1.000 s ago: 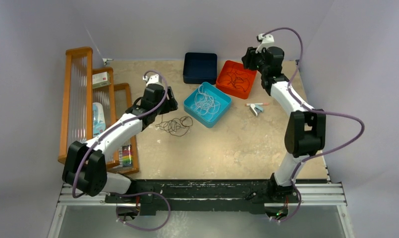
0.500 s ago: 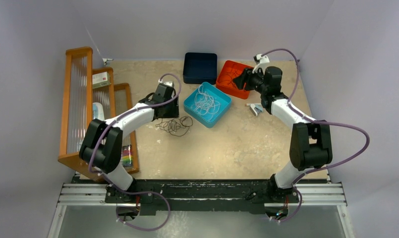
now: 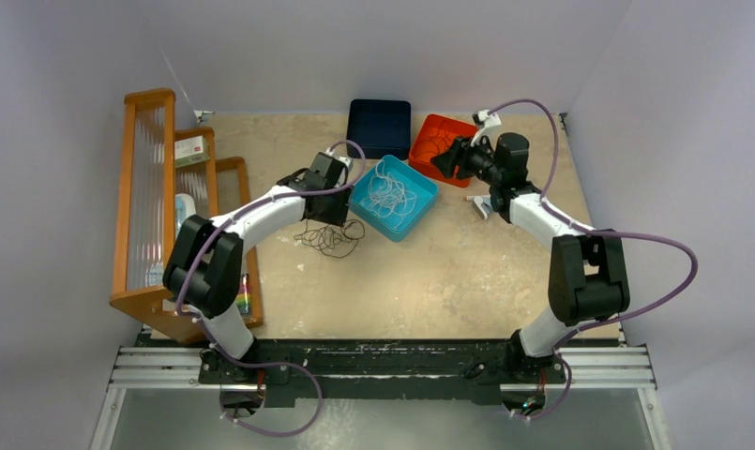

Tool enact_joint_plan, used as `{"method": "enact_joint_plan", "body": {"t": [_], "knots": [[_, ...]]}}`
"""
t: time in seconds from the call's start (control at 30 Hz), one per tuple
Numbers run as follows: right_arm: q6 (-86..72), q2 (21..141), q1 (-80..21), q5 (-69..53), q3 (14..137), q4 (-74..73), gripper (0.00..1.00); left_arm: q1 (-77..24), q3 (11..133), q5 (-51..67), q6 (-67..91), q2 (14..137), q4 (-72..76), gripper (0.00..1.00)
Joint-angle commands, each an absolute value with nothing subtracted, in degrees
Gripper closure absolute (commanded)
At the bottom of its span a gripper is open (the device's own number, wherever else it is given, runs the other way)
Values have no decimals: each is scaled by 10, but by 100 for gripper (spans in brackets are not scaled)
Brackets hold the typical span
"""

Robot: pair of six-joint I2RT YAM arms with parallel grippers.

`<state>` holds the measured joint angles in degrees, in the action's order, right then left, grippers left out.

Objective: Untangle the cables

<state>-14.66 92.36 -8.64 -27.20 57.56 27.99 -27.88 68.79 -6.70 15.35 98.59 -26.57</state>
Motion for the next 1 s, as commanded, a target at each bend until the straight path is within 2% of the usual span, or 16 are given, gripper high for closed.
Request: {"method": "enact_joint_plan", "body": {"t": [0.0,0.37,0.97], "knots": [[-154,914,-90,-297,579,318,45,-284,715,-80,92,992,-310,47],[-154,925,-96,-306,584,319,44,-285,759,-84,53,1023,-337,49],[-151,937,-98,-319,586,322,44,-298,758,-66,25,1059,-347,50]]}}
